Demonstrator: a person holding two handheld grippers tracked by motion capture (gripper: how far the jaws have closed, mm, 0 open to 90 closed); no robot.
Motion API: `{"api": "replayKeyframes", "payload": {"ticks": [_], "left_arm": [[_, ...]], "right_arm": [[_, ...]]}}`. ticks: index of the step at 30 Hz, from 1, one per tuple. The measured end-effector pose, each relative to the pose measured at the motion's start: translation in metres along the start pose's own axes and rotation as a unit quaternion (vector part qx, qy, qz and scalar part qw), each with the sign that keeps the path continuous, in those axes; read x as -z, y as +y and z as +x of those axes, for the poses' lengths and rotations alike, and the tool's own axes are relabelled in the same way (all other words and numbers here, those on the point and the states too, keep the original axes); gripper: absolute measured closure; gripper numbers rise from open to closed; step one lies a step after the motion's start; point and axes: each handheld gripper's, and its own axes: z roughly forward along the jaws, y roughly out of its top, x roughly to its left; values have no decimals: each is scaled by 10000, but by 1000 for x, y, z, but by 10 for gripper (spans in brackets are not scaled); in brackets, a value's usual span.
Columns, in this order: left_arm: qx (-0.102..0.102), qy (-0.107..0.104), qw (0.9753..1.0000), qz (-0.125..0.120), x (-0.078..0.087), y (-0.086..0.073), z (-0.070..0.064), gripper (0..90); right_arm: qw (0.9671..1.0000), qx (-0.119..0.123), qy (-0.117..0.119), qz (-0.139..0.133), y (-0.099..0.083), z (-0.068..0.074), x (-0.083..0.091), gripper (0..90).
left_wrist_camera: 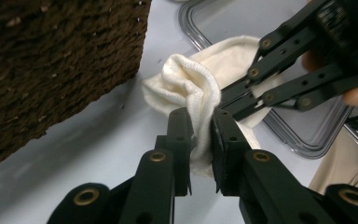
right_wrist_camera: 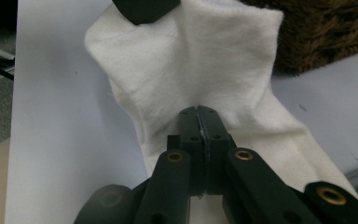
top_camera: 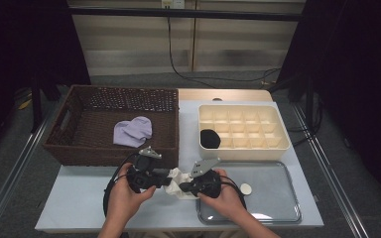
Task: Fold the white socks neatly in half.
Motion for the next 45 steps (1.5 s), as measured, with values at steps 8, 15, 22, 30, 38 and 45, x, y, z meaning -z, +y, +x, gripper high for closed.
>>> {"api": "replayKeyframes", "payload": {"ticks": [8,15,22,30,38,45], "left_arm": [[-55,-5,10000,21,-4,3,-3,791],[-108,44,9999,61,-5,5,-4,791],[-135,44,9999,88,-9,7,-8,791],[-135,77,9997,168,-12,9,-9,791],[-202,58,9996,195,-12,13,-12,791],[-177,75,9997,165,-9,13,-10,791]], "right_arm": [[10000,10,27,-61,1,-1,-3,900],[9999,47,-7,-147,-1,-3,11,892],[9997,-29,-157,-173,-8,-10,34,892],[9993,-212,-197,-225,-21,-18,47,892],[9994,-238,-134,-205,-21,-16,34,892],[9997,-116,-77,-180,-11,-13,24,889]]}}
